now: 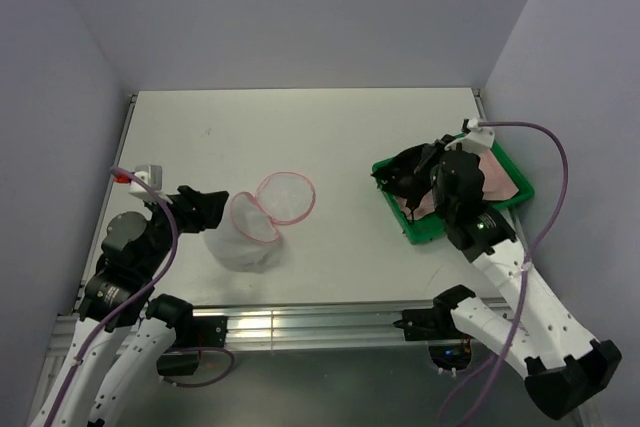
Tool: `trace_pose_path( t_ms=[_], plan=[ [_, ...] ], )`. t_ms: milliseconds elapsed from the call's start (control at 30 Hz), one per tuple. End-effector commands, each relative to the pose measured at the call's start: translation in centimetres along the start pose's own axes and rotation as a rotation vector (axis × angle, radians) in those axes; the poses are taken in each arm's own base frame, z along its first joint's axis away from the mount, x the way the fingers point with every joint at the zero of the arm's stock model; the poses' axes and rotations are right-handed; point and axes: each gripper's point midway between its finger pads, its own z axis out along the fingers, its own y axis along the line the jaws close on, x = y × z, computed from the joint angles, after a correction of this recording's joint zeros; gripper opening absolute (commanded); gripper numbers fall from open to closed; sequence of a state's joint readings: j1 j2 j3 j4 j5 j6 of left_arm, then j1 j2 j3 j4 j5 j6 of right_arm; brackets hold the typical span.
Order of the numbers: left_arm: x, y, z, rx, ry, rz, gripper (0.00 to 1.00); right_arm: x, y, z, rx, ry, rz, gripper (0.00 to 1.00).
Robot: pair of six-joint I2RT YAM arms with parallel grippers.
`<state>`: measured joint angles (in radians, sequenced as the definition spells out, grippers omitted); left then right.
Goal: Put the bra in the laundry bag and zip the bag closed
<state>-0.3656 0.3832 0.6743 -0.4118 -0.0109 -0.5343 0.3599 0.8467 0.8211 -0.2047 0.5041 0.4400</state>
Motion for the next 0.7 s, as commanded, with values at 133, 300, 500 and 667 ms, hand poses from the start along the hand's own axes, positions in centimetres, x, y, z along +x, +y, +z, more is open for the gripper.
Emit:
trace_pose_path(
  t_ms=[133, 300, 500, 667],
  plan=[
    [-0.3, -0.6, 0.9, 0.031, 0.000, 0.012, 0.81, -3.8, 7.3, -8.0, -0.391, -0.027, 0.009, 0.00],
    [0.0, -0.9, 1.6, 0.040, 0.022, 0.006, 0.81, -3.4, 13.1, -13.1, -0.742, 0.106, -0.024, 0.00],
    [0.1, -0.3, 1.9, 0.014, 0.031, 0.025, 0.80, -2.1, 13.5, -18.1, -0.946, 0.206, -0.056, 0.00],
    [0.4, -1.3, 2.6, 0.056, 0.076, 0.038, 0.79, 2.0, 13.7, -22.8, -1.173, 0.433, -0.070, 0.00]
  ],
)
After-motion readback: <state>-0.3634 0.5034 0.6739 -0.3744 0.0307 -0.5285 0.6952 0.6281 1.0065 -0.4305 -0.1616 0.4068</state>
